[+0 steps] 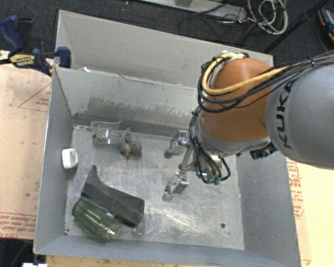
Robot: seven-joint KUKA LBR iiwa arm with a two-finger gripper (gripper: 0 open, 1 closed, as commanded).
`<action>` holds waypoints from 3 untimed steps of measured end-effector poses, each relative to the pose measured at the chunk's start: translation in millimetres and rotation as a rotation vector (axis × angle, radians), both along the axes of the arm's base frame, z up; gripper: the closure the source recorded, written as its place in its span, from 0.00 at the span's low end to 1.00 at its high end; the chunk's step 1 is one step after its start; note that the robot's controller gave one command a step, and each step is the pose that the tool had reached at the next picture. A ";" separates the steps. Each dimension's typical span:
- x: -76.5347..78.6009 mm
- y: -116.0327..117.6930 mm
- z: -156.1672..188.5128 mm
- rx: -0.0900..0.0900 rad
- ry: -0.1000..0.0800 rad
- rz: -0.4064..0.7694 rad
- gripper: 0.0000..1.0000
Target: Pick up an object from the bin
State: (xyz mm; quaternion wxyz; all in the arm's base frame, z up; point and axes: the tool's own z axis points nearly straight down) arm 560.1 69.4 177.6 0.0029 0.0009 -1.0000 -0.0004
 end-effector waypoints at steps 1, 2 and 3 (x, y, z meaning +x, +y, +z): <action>1.7 -0.4 3.2 0.000 -0.006 -0.002 0.00; -26.0 49.3 -37.5 0.000 -0.007 0.086 0.00; -56.2 94.6 -50.9 0.000 -0.005 0.008 0.00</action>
Offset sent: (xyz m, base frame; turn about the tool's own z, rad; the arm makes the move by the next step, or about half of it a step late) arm -0.0314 0.0581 -0.0444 -0.1008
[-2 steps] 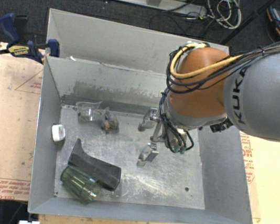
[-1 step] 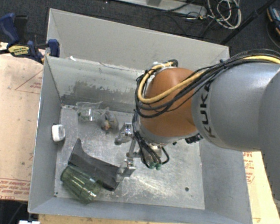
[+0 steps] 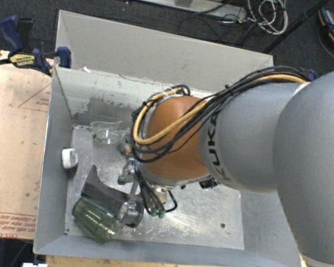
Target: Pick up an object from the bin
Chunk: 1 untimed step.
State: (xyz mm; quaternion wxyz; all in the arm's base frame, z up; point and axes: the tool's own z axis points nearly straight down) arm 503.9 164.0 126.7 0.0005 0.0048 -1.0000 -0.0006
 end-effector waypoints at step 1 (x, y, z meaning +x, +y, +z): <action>0.3 -4.0 11.5 0.000 -0.001 -0.102 0.00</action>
Offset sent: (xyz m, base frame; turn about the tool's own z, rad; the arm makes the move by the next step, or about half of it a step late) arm -0.0132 -0.0006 -0.0567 0.2383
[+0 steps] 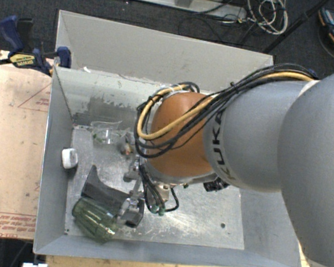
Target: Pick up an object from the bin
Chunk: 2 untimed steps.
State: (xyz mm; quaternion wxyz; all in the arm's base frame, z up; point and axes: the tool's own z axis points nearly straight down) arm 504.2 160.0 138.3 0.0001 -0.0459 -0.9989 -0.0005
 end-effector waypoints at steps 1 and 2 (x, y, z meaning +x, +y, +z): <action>-9.8 3.1 -56.8 0.001 -0.002 -0.124 0.00; -19.6 7.5 -63.8 -0.002 -0.009 -0.243 1.00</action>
Offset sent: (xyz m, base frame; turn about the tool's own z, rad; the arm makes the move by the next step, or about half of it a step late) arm -0.0239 0.0102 -0.0683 0.2409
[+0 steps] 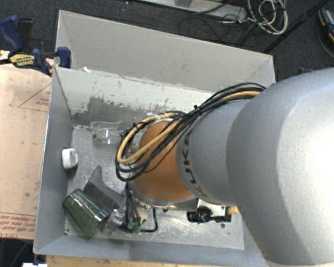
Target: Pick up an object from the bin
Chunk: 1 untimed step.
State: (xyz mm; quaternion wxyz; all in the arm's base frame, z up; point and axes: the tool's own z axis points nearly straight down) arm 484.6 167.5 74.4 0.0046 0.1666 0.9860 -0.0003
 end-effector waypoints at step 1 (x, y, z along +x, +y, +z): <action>0.2 -0.2 -0.3 0.000 0.000 0.000 1.00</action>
Offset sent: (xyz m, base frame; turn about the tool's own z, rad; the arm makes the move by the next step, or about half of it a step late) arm 0.0002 0.0000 0.0974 0.0000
